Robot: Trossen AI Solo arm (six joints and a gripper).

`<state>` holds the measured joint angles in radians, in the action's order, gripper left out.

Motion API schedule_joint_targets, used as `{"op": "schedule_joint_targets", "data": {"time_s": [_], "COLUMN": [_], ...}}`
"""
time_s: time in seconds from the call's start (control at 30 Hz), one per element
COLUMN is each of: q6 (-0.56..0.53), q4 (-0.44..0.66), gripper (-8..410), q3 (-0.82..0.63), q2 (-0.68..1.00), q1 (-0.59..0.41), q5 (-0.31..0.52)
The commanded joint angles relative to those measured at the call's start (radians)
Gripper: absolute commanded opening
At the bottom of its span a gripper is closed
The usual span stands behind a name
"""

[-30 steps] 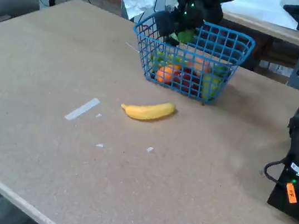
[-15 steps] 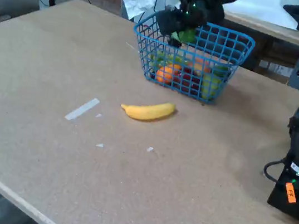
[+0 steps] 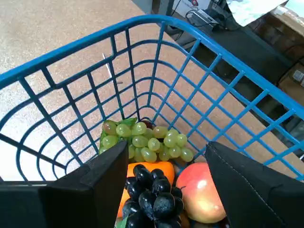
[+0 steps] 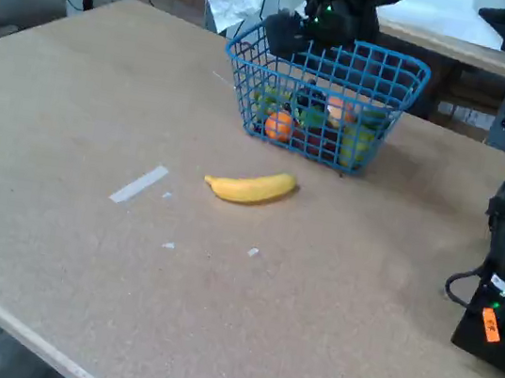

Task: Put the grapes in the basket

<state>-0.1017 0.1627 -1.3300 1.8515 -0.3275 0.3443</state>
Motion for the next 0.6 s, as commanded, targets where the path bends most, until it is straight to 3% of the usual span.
{"op": "schedule_joint_targets", "data": {"time_s": [0.0, 0.3, 0.57], "q6": [-0.004, 0.000, 0.002], "q4": [0.001, -0.006, -0.008], "gripper": [225, 214, 148], "q3": [-0.001, -0.001, -0.001], "q2": [-0.015, -0.122, -0.231], "q1": [0.007, 0.024, 0.030], "q5": [0.001, 0.001, 0.003]}}
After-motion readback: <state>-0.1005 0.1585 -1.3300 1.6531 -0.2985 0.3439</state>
